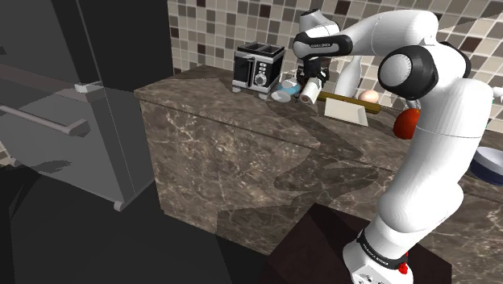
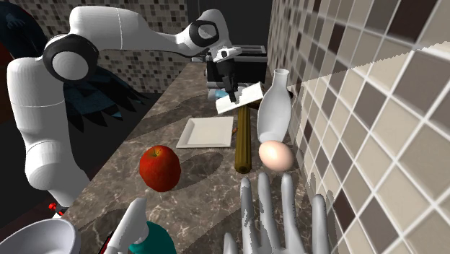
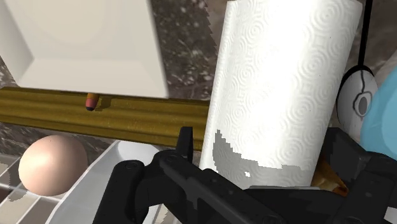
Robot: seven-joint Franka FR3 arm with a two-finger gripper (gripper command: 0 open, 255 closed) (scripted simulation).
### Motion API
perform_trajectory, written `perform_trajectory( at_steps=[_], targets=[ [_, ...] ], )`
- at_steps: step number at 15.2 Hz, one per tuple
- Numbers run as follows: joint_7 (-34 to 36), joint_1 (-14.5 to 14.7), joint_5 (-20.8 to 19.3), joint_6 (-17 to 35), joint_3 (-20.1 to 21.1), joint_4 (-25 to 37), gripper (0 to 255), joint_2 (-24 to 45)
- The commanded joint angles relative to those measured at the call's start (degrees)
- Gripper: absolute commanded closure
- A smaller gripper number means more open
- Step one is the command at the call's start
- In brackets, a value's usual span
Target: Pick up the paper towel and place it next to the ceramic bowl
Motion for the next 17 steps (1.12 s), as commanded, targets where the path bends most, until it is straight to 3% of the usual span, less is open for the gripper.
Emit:
perform_trajectory(
  at_steps=[1, 3, 4, 13, 17],
  targets=[
    [0.0, 0.0, 0.0, 0.0, 0.0, 0.0, 0, 0.0],
    [0.0, 0.0, 0.0, 0.0, 0.0, 0.0, 0, 0.0],
    [0.0, 0.0, 0.0, 0.0, 0.0, 0.0, 255, 0.0],
    [0.0, 0.0, 0.0, 0.0, 0.0, 0.0, 255, 0.0],
    [-1.2, 0.1, 0.3, -2.9, 0.0, 3.3, 255, 0.3]
  ],
)
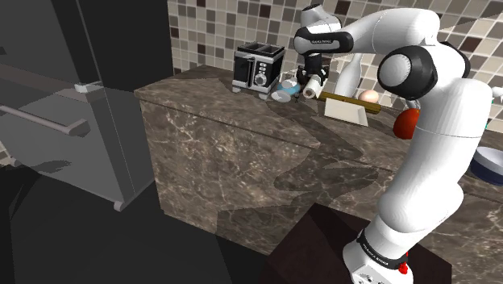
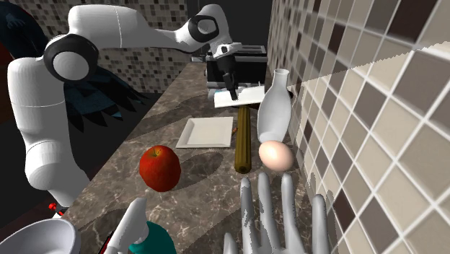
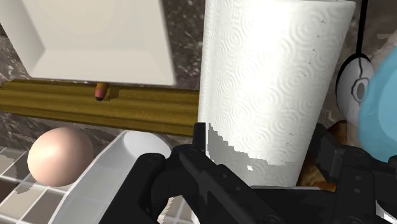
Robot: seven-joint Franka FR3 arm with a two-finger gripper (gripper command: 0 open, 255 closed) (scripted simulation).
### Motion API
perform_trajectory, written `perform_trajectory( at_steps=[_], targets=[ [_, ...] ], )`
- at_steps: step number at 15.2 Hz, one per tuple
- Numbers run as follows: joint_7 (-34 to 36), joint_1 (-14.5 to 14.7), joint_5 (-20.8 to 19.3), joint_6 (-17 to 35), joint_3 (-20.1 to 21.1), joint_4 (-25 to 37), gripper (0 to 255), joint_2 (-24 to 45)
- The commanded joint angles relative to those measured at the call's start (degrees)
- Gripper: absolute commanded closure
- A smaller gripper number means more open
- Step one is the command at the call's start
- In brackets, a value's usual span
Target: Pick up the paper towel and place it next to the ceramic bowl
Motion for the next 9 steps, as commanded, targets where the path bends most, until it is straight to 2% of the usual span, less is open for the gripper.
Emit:
perform_trajectory(
  at_steps=[1, 9],
  targets=[
    [-0.5, 0.1, 0.1, -1.5, 0.0, 1.7, 255, 0.2],
    [-3.1, 0.3, 0.5, -7.7, 0.0, 9.9, 255, 1.7]
  ],
)
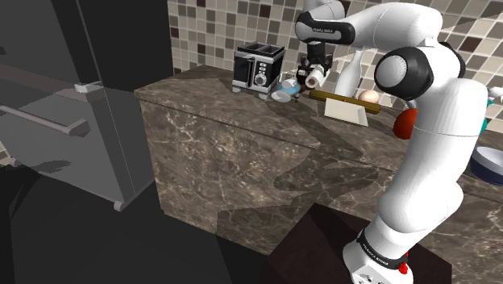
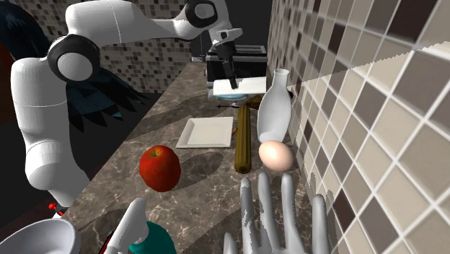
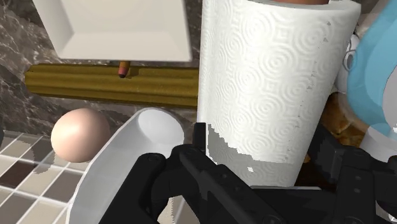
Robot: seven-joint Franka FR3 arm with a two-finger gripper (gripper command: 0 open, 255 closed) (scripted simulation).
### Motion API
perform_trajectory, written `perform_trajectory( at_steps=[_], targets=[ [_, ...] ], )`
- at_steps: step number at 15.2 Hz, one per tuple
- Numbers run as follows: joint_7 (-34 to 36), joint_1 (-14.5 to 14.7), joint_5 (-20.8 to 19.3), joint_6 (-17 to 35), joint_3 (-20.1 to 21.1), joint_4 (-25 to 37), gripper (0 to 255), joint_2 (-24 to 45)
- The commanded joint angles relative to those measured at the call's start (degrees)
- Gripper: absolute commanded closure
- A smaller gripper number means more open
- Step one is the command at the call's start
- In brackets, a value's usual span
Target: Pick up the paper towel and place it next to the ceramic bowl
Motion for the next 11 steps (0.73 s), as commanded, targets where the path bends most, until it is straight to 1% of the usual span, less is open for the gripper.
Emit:
perform_trajectory(
  at_steps=[1, 6, 11],
  targets=[
    [-0.8, 0.0, 0.1, -1.7, -0.1, 2.6, 255, 0.7],
    [-2.6, 0.0, 0.3, -6.1, -0.1, 9.2, 255, 2.6],
    [-4.8, 0.1, 0.4, -11.1, -0.3, 17.6, 255, 5.6]
  ],
)
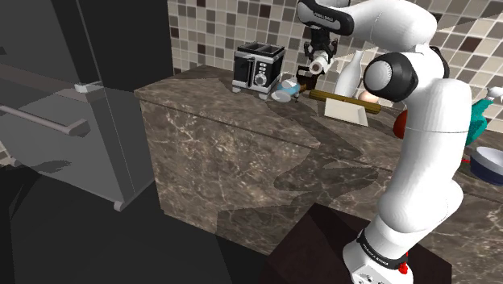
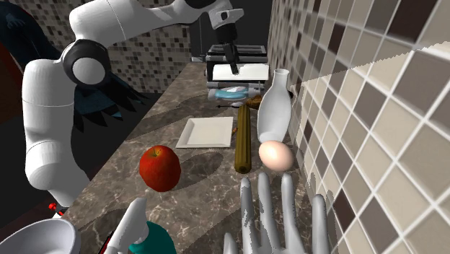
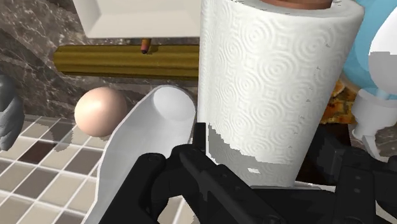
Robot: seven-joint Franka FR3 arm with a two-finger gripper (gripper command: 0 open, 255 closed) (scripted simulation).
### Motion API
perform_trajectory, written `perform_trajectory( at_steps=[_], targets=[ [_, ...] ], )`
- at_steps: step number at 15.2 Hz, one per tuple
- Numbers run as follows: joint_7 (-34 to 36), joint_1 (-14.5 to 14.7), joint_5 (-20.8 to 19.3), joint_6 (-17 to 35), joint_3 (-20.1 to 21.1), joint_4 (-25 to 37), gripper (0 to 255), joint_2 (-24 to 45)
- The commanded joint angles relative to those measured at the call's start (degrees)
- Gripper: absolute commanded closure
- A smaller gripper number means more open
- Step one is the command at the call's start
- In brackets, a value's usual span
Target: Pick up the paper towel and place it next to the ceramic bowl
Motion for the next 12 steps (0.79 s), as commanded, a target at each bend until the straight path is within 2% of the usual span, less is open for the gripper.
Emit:
perform_trajectory(
  at_steps=[1, 4, 7, 12],
  targets=[
    [-0.9, 0.0, 0.0, -2.1, -0.1, 3.5, 255, 1.3],
    [-2.6, 0.0, 0.1, -5.8, -0.3, 10.6, 255, 4.3],
    [-2.2, -1.1, -0.3, -0.7, -0.5, -4.7, 255, -6.2],
    [-3.9, -2.8, -1.0, 3.7, -1.6, -19.9, 255, -18.3]
  ],
)
